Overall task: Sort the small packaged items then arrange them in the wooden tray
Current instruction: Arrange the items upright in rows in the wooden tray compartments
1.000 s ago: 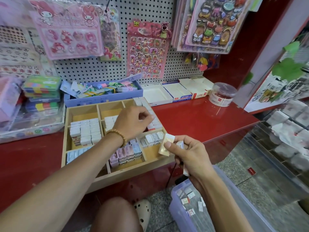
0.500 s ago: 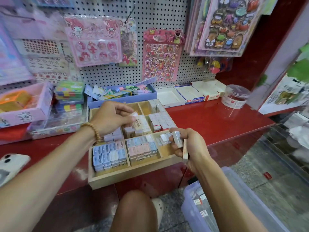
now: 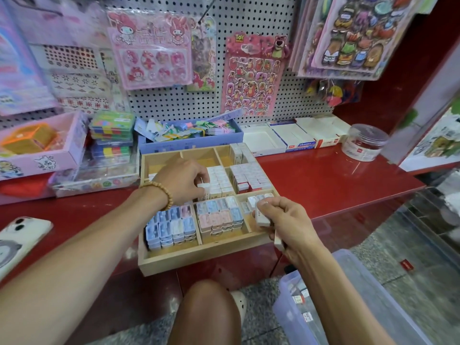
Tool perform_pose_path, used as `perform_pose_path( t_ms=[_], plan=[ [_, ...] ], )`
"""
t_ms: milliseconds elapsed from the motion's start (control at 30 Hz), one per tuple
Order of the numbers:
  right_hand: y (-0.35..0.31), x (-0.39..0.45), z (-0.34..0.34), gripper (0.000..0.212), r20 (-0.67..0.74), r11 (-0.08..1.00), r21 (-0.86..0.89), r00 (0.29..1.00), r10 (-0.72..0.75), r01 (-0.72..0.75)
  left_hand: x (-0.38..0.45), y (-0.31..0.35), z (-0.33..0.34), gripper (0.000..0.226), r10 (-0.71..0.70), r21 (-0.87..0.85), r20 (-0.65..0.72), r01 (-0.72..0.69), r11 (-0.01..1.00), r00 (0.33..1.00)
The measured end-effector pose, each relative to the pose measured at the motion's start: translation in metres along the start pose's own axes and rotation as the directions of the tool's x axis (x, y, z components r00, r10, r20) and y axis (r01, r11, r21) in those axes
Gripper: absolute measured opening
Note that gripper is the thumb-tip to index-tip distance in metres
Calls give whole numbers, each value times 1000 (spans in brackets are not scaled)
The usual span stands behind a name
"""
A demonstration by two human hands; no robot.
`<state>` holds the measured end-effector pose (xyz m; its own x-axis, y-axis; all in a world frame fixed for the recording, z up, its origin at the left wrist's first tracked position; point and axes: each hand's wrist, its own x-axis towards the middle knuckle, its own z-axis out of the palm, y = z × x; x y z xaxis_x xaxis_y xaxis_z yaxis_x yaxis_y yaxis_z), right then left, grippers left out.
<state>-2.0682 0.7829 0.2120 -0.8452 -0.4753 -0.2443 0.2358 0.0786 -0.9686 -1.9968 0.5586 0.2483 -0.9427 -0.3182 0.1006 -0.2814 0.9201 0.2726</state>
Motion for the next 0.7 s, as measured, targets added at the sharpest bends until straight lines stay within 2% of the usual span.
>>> perform_pose_path(
  t_ms=[100,233,467,700],
  plan=[
    [2,-1,-2,12,8,1000,-9,1000,-19,19,0,-3,8,14,25,42,20,-26,999,999],
    [-3,-5,0,11,19,996,87,999,-34,33,0,-5,13,15,52,124,-14,-50,991,999],
    [1,-3,1,8,40,983,185,999,-13,6,1,-5,14,20,-11,10,-13,11,1000,1000],
    [4,-3,8,10,73,990,139,997,-31,21,1,-8,14,23,16,25,36,-17,1000,999]
  ],
)
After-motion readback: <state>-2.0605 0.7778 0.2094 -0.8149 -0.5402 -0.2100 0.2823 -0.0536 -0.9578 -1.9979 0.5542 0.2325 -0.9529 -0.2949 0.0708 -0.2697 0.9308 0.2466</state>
